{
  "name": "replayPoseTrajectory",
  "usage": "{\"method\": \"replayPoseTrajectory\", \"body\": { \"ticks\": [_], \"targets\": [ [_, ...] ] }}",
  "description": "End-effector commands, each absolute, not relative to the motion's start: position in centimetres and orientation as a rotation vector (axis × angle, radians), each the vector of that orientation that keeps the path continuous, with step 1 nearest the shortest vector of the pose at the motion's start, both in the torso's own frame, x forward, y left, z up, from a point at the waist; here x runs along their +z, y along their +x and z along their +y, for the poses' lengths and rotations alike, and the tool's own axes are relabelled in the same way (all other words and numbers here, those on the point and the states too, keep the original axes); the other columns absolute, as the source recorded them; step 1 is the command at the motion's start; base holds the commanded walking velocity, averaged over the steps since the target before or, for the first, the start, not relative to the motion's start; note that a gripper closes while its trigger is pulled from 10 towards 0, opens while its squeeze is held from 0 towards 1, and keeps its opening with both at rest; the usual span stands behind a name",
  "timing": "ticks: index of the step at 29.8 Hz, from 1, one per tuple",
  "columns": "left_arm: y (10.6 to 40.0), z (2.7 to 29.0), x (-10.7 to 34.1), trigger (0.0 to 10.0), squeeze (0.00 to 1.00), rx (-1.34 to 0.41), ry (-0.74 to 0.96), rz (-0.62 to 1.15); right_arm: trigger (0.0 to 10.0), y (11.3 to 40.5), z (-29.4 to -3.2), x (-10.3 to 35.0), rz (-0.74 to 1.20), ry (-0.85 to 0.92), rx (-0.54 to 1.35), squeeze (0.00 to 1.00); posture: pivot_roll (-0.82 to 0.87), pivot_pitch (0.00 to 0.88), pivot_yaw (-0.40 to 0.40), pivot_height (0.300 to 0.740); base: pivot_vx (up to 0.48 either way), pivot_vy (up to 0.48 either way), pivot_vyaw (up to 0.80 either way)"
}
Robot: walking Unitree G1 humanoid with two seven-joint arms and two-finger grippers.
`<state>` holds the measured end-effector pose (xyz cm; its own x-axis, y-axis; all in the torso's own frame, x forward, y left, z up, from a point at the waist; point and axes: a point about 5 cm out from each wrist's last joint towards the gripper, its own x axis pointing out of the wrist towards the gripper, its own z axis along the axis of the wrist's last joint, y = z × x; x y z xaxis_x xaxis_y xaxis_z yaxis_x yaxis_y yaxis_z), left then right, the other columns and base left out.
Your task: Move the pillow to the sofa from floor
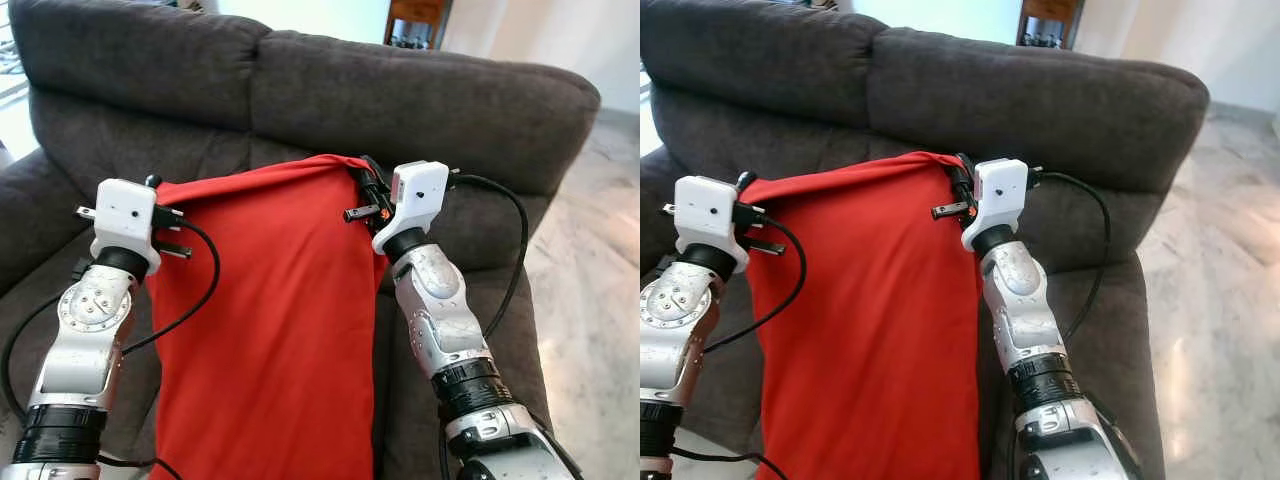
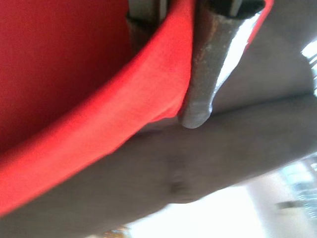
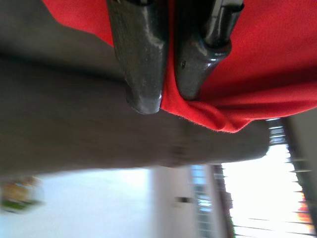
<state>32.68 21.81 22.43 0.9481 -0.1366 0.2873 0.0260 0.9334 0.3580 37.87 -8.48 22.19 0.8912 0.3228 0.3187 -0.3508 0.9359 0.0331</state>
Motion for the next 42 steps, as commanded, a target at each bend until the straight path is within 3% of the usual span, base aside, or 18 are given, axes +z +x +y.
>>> {"method": "replayPoseTrajectory", "body": {
  "ticks": [1, 6, 11, 20, 38, 39, 40, 42],
  "targets": [
    [32.2, 21.8, 20.5, 10.0, 0.00, -0.179, 0.391, -0.198, 10.0, 38.4, -13.4, 22.8, -0.341, 0.152, 0.130, 0.00, 0.13, 0.076, -0.002, 0.740, 0.000, 0.000, 0.00],
    [30.9, 20.1, 17.2, 10.0, 0.00, -0.349, 0.405, -0.068, 10.0, 38.0, -15.4, 19.8, -0.226, 0.094, -0.021, 0.00, 0.13, 0.079, -0.001, 0.740, 0.000, 0.000, 0.00],
    [30.8, 20.7, 16.4, 10.0, 0.00, -0.334, 0.442, -0.028, 10.0, 37.9, -17.7, 17.9, -0.150, 0.141, -0.155, 0.00, 0.13, 0.077, 0.001, 0.740, 0.000, 0.000, 0.00],
    [31.1, 22.7, 16.8, 10.0, 0.00, -0.221, 0.471, -0.007, 10.0, 38.4, -14.4, 18.9, -0.205, 0.125, 0.047, 0.00, 0.14, 0.072, 0.005, 0.740, 0.000, 0.000, 0.00],
    [30.6, 22.1, 15.7, 10.0, 0.00, -0.225, 0.470, 0.027, 10.0, 37.8, -10.8, 17.3, -0.176, 0.047, 0.312, 0.00, 0.14, 0.069, 0.002, 0.740, 0.000, 0.000, 0.00],
    [30.7, 22.1, 15.7, 10.0, 1.00, -0.221, 0.466, 0.026, 10.0, 37.8, -10.7, 17.1, -0.171, 0.053, 0.330, 0.01, 0.14, 0.069, 0.002, 0.740, 0.000, 0.000, 0.00],
    [30.7, 22.0, 15.7, 10.0, 1.00, -0.218, 0.463, 0.024, 10.0, 37.7, -10.6, 16.9, -0.166, 0.051, 0.339, 1.00, 0.14, 0.069, 0.002, 0.740, 0.000, 0.000, 0.00],
    [30.7, 21.9, 15.7, 10.0, 1.00, -0.216, 0.458, 0.021, 10.0, 37.7, -10.6, 16.8, -0.162, 0.046, 0.338, 1.00, 0.14, 0.071, 0.002, 0.740, 0.000, 0.000, 0.00]
  ]
}}
